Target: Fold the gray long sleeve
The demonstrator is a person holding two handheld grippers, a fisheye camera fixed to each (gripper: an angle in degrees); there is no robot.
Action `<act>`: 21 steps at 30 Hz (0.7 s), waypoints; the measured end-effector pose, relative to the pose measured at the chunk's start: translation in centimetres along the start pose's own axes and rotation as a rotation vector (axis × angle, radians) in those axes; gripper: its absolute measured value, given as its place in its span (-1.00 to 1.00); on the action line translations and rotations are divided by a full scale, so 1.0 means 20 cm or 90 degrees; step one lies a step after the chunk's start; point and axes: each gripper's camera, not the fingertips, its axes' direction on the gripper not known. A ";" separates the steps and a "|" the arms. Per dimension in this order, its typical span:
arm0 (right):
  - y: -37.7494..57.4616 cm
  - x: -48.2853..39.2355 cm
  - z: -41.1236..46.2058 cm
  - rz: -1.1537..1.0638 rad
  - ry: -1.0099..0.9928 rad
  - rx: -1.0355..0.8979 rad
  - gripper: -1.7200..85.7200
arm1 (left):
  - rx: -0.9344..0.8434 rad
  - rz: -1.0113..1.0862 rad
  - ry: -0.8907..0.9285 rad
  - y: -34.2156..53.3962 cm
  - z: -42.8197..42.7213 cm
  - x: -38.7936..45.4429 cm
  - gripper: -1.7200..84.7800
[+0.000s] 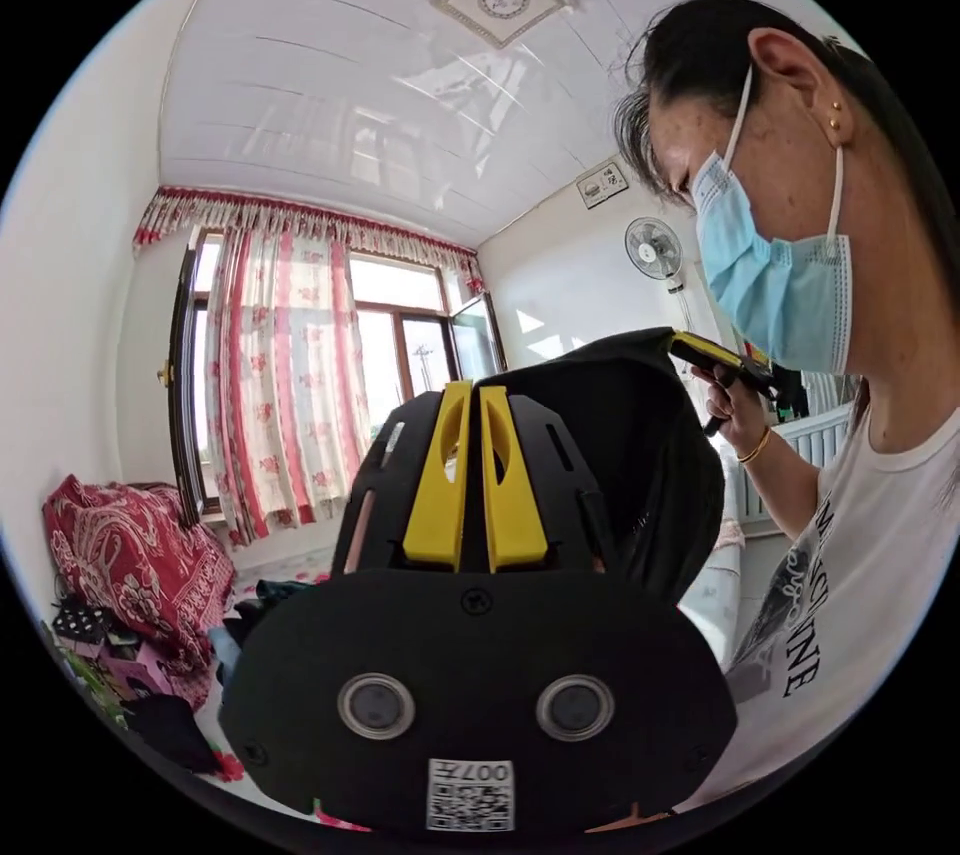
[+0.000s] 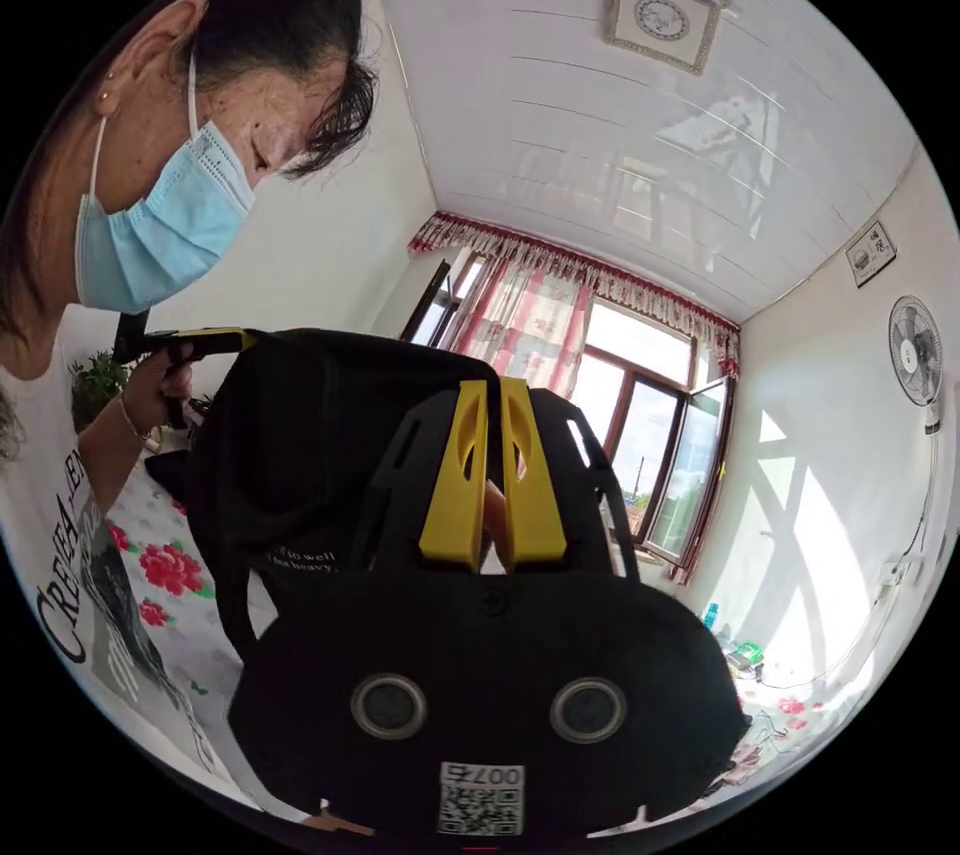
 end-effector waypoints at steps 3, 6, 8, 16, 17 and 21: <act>0.00 0.02 -0.01 -0.009 0.014 0.017 -0.95 | 0.041 0.012 0.018 -0.10 0.00 0.05 -0.98; 0.07 0.07 0.08 0.012 0.004 0.000 -0.95 | 0.032 0.011 0.022 -0.12 0.10 0.05 -0.98; 0.16 0.10 0.18 0.033 -0.011 -0.029 -0.95 | -0.014 0.003 -0.012 -0.09 0.23 0.01 -0.97; 1.16 0.23 1.13 0.232 -0.067 -0.448 -0.91 | -0.476 -0.334 -0.044 0.90 1.28 -0.63 -0.64; 1.28 0.23 1.18 0.253 -0.062 -0.495 -0.91 | -0.502 -0.356 -0.050 1.00 1.30 -0.66 -0.64; 2.05 0.18 1.20 0.400 -0.138 -0.711 -0.88 | -0.632 -0.432 -0.127 1.59 1.16 -0.69 -0.71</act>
